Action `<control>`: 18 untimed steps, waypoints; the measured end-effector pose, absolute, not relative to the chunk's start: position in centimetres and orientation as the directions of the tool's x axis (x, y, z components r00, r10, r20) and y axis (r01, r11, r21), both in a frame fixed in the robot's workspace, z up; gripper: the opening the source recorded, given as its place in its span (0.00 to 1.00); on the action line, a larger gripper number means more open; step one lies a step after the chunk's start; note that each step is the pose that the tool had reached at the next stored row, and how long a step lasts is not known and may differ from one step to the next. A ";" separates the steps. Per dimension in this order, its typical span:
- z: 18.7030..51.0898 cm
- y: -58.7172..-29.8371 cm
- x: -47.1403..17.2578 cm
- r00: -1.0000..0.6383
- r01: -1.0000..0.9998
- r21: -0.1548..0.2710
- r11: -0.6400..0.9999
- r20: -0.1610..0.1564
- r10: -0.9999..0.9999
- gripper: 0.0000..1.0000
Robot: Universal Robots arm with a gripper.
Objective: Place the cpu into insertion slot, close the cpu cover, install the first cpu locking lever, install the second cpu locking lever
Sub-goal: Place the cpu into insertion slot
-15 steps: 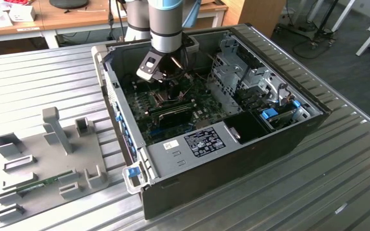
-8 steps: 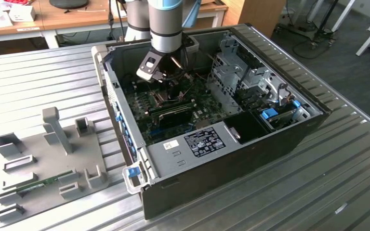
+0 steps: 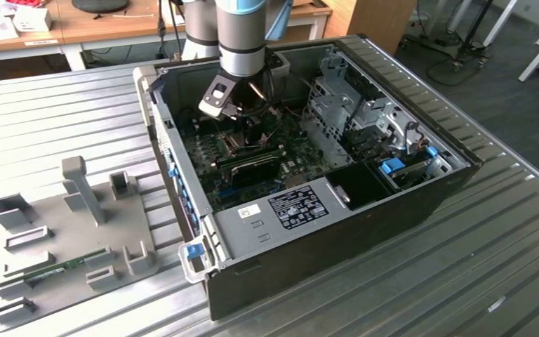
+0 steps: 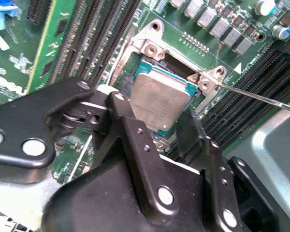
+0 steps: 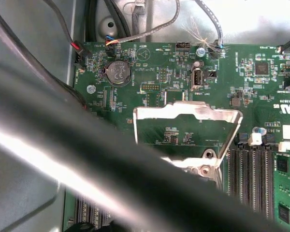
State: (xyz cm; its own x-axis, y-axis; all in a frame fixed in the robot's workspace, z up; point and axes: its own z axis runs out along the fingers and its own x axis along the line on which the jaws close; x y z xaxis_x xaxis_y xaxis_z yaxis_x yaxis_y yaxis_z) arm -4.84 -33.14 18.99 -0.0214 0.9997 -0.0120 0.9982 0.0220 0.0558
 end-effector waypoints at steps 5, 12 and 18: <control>19.0 -33.1 -4.8 -0.021 0.998 0.056 0.022 -0.011 1.000 0.58; 19.0 -33.1 -4.8 -0.021 0.998 0.057 0.022 -0.010 1.000 0.58; 19.5 -33.1 -4.8 -0.021 0.998 0.056 0.022 -0.011 1.000 0.58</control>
